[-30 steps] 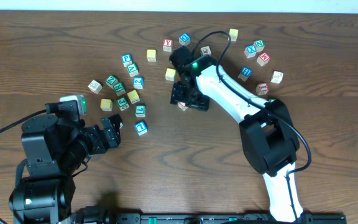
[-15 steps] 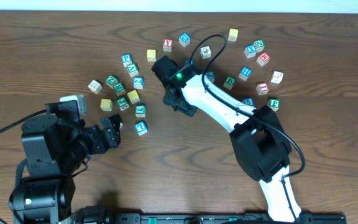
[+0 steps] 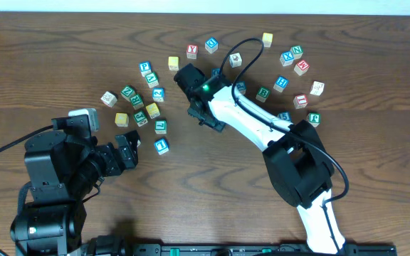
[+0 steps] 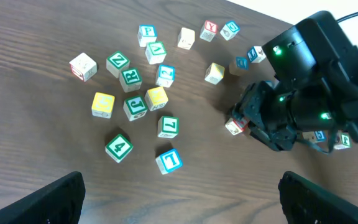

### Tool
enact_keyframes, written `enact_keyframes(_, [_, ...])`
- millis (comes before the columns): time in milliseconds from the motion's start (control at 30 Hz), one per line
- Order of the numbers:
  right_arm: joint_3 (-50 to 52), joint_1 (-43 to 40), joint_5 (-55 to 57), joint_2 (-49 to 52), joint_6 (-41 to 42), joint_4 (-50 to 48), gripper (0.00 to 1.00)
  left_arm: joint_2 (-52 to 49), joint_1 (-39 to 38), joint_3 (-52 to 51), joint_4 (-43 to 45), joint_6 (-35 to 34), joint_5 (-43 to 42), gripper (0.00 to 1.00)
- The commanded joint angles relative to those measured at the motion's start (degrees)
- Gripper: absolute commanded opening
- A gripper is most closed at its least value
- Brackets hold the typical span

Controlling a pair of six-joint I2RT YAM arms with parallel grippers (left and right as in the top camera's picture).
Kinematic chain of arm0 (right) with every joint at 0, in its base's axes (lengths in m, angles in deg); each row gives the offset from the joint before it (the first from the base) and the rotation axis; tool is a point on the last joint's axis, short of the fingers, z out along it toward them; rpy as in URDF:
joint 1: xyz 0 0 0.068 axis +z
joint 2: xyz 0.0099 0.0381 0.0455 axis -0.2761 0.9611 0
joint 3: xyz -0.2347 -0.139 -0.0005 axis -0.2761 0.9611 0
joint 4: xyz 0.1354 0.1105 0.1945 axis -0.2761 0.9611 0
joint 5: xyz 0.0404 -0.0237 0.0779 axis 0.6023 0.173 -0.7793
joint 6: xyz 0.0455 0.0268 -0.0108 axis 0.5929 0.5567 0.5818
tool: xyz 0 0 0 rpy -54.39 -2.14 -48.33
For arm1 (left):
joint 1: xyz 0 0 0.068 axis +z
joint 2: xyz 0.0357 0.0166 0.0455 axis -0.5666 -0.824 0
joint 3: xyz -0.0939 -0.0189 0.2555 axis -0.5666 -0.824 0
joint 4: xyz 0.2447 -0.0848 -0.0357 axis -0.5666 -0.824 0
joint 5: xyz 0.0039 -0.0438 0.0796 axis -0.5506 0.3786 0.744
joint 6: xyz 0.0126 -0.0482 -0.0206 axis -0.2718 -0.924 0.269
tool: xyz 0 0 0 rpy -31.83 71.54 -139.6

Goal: Spell out AI2
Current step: 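Carry the red 'A' block with the right gripper toward table center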

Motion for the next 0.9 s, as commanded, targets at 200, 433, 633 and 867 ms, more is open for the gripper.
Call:
enact_keyframes(200, [4.31,-0.52,1.14,0.04,1.14,-3.67,0.56,0.04,-0.07,0.79,-0.15,1.16,0.57,0.98])
enact_keyframes(433, [4.17,-0.52,1.09,0.02,-12.81,-5.95,0.43,0.04,-0.07,0.79,-0.15,1.16,0.57,0.98])
enact_keyframes(633, [4.15,-0.52,0.94,0.00,-22.43,-6.12,0.39,0.04,-0.07,0.79,-0.15,1.16,0.57,0.98])
enact_keyframes(867, [3.74,-0.52,-0.83,-0.11,-30.60,-6.51,0.29,0.04,-0.07,0.79,-0.15,1.16,0.57,0.98])
